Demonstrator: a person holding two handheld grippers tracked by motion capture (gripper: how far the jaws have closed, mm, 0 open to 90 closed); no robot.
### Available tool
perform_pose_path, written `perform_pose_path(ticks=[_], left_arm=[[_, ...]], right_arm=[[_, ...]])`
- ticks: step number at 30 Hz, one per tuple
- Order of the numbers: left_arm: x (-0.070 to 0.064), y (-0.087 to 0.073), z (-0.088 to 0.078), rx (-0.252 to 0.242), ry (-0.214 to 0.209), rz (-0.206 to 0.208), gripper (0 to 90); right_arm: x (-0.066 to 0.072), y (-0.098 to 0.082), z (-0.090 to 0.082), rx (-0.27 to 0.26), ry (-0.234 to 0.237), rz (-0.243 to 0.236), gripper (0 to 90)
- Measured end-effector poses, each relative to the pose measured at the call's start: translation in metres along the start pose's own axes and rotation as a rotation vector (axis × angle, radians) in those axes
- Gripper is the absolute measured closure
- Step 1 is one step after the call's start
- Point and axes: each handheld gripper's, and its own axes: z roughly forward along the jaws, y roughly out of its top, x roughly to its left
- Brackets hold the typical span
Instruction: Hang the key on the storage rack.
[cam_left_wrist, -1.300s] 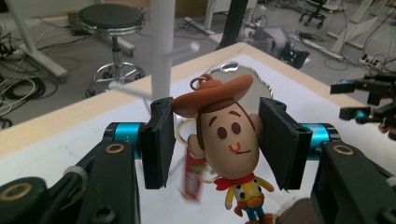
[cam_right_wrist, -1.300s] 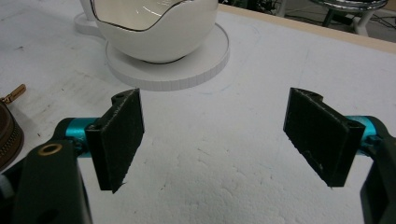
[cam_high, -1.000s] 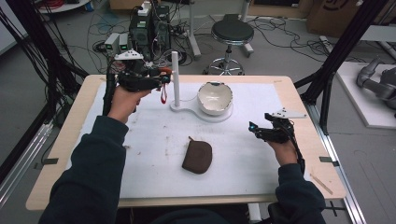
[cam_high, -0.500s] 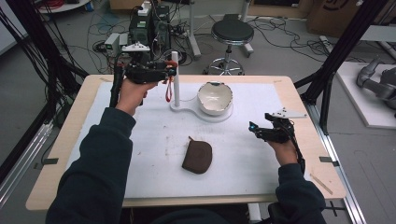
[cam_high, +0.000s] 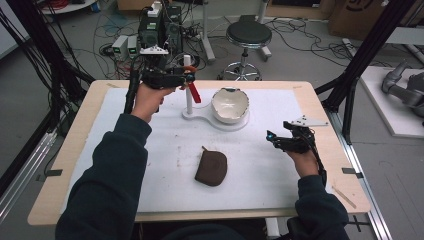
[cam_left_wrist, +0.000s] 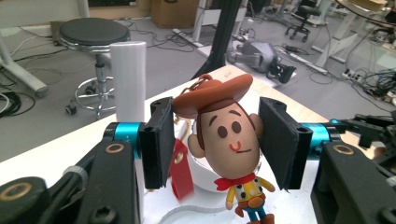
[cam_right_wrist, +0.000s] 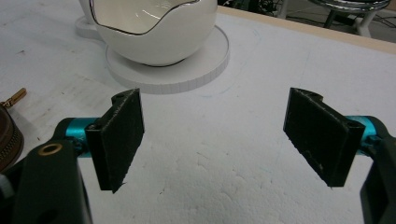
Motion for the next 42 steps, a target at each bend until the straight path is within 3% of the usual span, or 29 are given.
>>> perform_pose_path(ticks=[12, 18, 22, 24, 26, 28, 29, 32, 34, 35, 37, 42], left_arm=[[0.024, -0.012, -0.004, -0.066, 0.051, -0.095, 47.1], [0.033, -0.023, -0.009, -0.076, 0.101, -0.105, 46.4], [0.040, -0.035, -0.026, -0.138, 0.139, -0.111, 44.3], [0.040, -0.039, -0.031, -0.145, 0.140, -0.101, 43.9], [0.039, -0.053, -0.039, -0.149, 0.144, -0.088, 44.0], [0.039, -0.079, -0.049, -0.138, 0.144, -0.079, 43.4], [0.039, -0.079, -0.049, -0.138, 0.144, -0.079, 42.2], [0.040, -0.104, -0.058, -0.140, 0.135, -0.074, 39.1], [0.038, -0.126, -0.066, -0.144, 0.115, -0.059, 30.6], [0.038, -0.126, -0.066, -0.144, 0.115, -0.059, 27.4], [0.033, -0.145, -0.072, -0.124, 0.128, -0.029, 18.3], [0.028, -0.166, -0.081, -0.120, 0.120, -0.005, 16.9]], right_arm=[[0.001, 0.000, 0.000, 0.007, 0.003, 0.000, 20.6], [0.001, 0.000, 0.001, 0.009, 0.005, 0.000, 20.6], [0.001, 0.000, 0.001, 0.007, 0.003, -0.002, 20.6], [0.001, 0.000, 0.001, 0.007, 0.004, -0.004, 20.6], [0.001, 0.000, 0.000, 0.008, 0.004, -0.006, 20.6], [0.001, 0.000, 0.001, 0.011, 0.005, -0.003, 20.6], [0.002, 0.000, 0.001, 0.013, 0.004, -0.004, 20.6], [0.002, 0.000, 0.001, 0.013, 0.003, -0.011, 20.6], [0.003, 0.000, 0.001, 0.017, 0.004, -0.007, 20.6], [0.003, -0.001, 0.001, 0.020, 0.003, -0.007, 20.5], [0.003, -0.001, 0.001, 0.020, 0.003, -0.007, 20.6], [0.004, -0.002, 0.001, 0.029, 0.014, -0.018, 20.5]])
